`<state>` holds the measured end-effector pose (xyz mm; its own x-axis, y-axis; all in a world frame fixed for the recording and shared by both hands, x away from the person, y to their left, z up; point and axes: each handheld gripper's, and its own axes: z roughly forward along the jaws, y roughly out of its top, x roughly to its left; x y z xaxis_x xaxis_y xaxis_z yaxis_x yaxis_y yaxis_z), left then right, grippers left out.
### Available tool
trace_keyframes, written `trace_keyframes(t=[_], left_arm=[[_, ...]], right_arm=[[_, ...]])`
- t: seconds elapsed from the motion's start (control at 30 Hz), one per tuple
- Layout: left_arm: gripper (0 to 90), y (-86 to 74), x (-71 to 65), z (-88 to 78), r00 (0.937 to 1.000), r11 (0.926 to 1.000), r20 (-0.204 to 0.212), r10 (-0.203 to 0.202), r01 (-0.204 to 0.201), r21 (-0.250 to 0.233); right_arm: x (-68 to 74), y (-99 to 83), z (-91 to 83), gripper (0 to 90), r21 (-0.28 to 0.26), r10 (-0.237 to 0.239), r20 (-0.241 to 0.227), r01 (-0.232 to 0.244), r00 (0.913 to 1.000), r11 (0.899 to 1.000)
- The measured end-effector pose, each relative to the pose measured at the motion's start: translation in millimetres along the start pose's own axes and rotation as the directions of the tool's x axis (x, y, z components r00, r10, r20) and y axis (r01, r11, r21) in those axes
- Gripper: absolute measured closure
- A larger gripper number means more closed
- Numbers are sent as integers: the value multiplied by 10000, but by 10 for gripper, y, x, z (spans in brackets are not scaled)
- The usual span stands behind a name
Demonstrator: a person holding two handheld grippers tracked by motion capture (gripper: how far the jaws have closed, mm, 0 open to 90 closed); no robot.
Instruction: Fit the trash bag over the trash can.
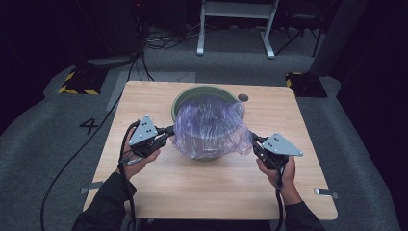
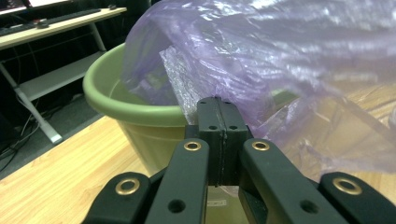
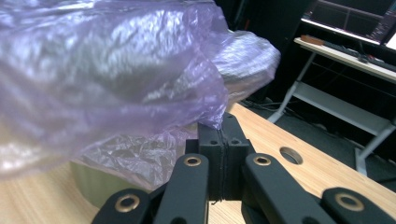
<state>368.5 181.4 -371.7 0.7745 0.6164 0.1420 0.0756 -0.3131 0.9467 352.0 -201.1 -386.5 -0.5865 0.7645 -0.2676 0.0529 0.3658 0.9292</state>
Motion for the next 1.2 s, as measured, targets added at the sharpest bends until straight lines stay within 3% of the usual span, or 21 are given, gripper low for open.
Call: trace_keyframes(t=[0.1, 0.17, 0.2, 0.27, 0.3, 0.43, 0.57, 0.67, 0.73, 0.8, 0.87, 0.9, 1.0, 1.2], left_arm=[[898, -20, 54, 1, 9998, 9998, -34, -190, 190, -2], [897, -25, 56, -12, 9997, 9997, 29, -246, 246, -44], [895, -20, 47, -23, 9998, 9998, 86, -170, 171, -80], [887, -3, 20, -45, 9999, 9999, 119, -17, 18, -123], [887, 12, -1, -60, 9998, 9999, 195, 53, -50, -148], [891, 62, -39, -83, 9996, 9996, 181, 219, -216, -186], [892, 91, -34, -91, 9997, 9995, 190, 139, -134, -278], [892, 95, -36, -83, 9997, 9996, 149, 184, -181, -208], [893, 94, -30, -82, 9997, 9997, 140, 199, -196, -173], [893, 91, -16, -73, 9998, 9997, 102, 146, -144, -202], [893, 93, 1, -63, 9999, 9998, 94, 120, -118, -172], [893, 95, 11, -58, 9999, 9998, 78, 94, -92, -148], [894, 100, 48, -36, 10000, 9999, 39, 44, -44, -93], [893, 107, 134, 19, 9999, 10000, -104, -73, 73, -26]], right_arm=[[-27, -6, -4, 879, 13, 32, 84, -32, 10000, 10000], [-38, 0, -17, 801, -70, 111, 150, -110, 9998, 9999], [-35, 11, -30, 747, -118, 63, 15, -63, 10000, 9999], [-16, 43, -49, 559, -217, -77, 96, 79, 9999, 9997], [-9, 57, -58, 524, -283, -95, 2, 95, 10000, 9996], [85, 157, -132, 323, -693, -842, -150, 829, 9963, 9941], [208, 272, -219, 286, -1310, -1703, -372, 1642, 9847, 9777], [286, 358, -242, 286, -1491, -2058, -534, 1960, 9771, 9692], [299, 389, -250, 342, -1723, -2007, -569, 1884, 9780, 9669], [292, 419, -246, 401, -1903, -1901, -305, 1810, 9813, 9649], [242, 449, -233, 599, -2125, -1737, -478, 1599, 9836, 9640], [223, 459, -224, 636, -2144, -1696, -477, 1557, 9844, 9642], [122, 507, -161, 786, -1982, -1454, -143, 1398, 9893, 9702], [-99, 563, 6, 844, -1394, -405, 92, 414, 9991, 9894]])
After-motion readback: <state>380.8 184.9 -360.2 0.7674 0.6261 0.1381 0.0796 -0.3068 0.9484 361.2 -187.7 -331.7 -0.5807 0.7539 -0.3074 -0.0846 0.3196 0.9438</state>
